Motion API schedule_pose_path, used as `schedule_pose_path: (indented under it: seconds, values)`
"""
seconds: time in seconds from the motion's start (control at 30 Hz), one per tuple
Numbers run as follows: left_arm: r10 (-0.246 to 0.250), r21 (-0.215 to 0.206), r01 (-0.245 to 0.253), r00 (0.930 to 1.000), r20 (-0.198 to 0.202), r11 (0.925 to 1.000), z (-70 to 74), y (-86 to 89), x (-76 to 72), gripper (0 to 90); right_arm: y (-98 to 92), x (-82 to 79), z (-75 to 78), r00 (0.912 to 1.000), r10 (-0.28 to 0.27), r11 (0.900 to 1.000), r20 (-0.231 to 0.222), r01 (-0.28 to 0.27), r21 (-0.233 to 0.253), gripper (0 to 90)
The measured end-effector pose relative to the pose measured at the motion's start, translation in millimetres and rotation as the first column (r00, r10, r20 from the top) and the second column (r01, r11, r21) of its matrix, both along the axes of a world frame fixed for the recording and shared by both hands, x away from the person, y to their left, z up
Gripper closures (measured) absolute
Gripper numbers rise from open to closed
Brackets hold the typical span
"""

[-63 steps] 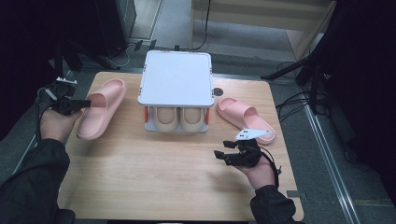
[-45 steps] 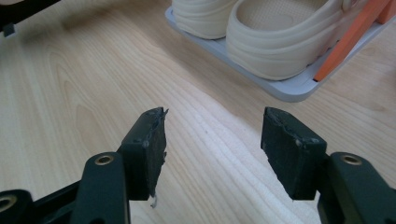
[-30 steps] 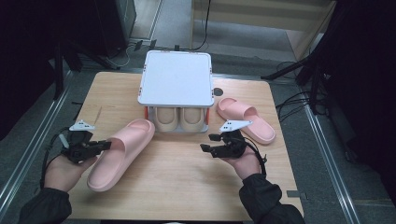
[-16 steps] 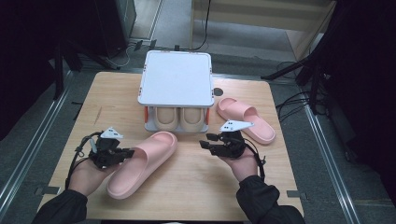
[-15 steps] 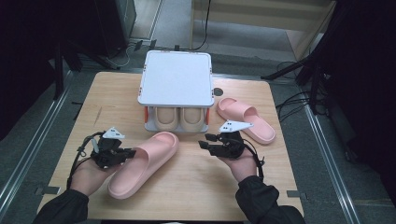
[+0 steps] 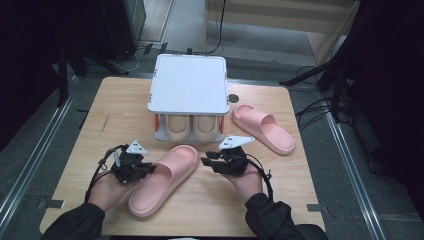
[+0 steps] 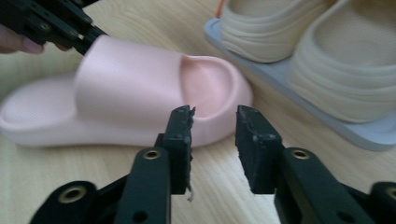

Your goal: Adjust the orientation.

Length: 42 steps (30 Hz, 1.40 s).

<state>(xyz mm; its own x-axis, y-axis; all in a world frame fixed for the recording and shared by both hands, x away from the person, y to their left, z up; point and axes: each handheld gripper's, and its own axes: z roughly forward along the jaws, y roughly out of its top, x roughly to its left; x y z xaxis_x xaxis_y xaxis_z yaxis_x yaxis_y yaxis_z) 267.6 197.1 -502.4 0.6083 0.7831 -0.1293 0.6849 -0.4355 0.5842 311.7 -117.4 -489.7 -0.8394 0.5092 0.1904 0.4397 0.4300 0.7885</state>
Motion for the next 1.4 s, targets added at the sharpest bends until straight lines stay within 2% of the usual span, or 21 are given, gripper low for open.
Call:
schedule_pose_path:
  seconds: [0.03,0.1,0.17,0.2,0.27,0.33,0.43,0.47,0.53,0.67,0.77,0.87,1.1,1.23,1.4]
  values:
    - [0.0,0.0,0.0,1.0,0.0,1.0,0.0,0.0,0.0,80.2,1.9,-0.8,-1.0,1.0,0.004,1.0,0.003,-0.004,-0.003,72.5]
    - [-0.016,-0.028,0.016,0.9999,0.001,0.9995,1.8,1.4,-1.3,77.4,4.8,-1.9,-3.2,0.9999,0.011,1.0,0.008,-0.011,-0.019,75.7]
    - [-0.024,-0.063,0.025,0.9993,0.028,0.9977,6.1,5.3,-3.7,75.8,7.1,-1.7,-6.2,0.9998,0.016,1.0,-0.007,-0.016,-0.024,78.7]
    - [-0.024,-0.063,0.025,0.9993,0.028,0.9977,6.1,5.3,-3.7,74.9,8.4,-1.6,-7.6,0.9998,0.013,1.0,-0.016,-0.014,-0.028,79.8]
    - [-0.036,-0.1,0.039,0.9987,0.037,0.9942,11.0,13.0,-7.4,74.1,11.2,-1.3,-10.4,0.9994,0.021,0.999,-0.027,-0.022,-0.036,81.1]
    - [-0.027,-0.107,0.032,0.9985,0.048,0.9938,13.2,18.8,-10.0,75.6,14.5,-1.0,-13.0,0.9991,0.027,0.999,-0.032,-0.028,-0.043,81.3]
    - [-0.008,-0.122,0.012,0.9994,0.034,0.9924,13.0,29.6,-9.1,80.4,20.2,-1.4,-16.0,0.9986,0.036,0.998,-0.039,-0.038,-0.054,81.3]
    - [-0.003,-0.128,0.005,0.9999,0.017,0.9918,11.4,32.3,-8.1,81.1,22.2,-1.5,-16.9,0.9984,0.038,0.998,-0.043,-0.041,-0.057,81.3]
    - [0.003,-0.112,-0.005,0.9999,-0.012,0.9937,5.4,34.6,-5.7,82.2,26.4,-1.9,-18.4,0.9979,0.045,0.997,-0.046,-0.048,-0.061,81.7]
    - [-0.006,-0.066,0.003,0.9993,-0.037,0.9978,-5.0,29.9,-2.0,83.6,34.4,-4.7,-19.2,0.9954,0.065,0.996,-0.07,-0.069,-0.056,81.7]
    - [-0.011,-0.074,0.008,0.9987,-0.05,0.9972,-8.7,27.4,0.3,83.6,39.8,-5.8,-20.3,0.9955,0.07,0.995,-0.064,-0.075,-0.067,81.6]
    - [-0.017,-0.082,0.011,0.9974,-0.07,0.9966,-10.0,25.5,-0.3,84.0,40.4,-3.2,-21.3,0.9954,0.069,0.996,-0.066,-0.073,-0.057,81.6]
    - [-0.035,-0.088,0.028,0.9965,-0.076,0.9958,-8.7,19.7,-6.6,85.3,42.3,-0.3,-21.5,0.9974,0.053,0.996,-0.048,-0.057,-0.076,81.5]
    - [-0.057,-0.086,0.049,0.9949,-0.083,0.9951,-8.5,18.3,-8.4,84.8,43.0,3.2,-21.7,0.9977,0.044,0.996,-0.051,-0.047,-0.075,81.1]
    - [-0.061,-0.088,0.053,0.9939,-0.091,0.9946,-8.5,17.1,-10.0,84.7,44.5,4.4,-21.0,0.9979,0.038,0.996,-0.051,-0.042,-0.078,80.3]
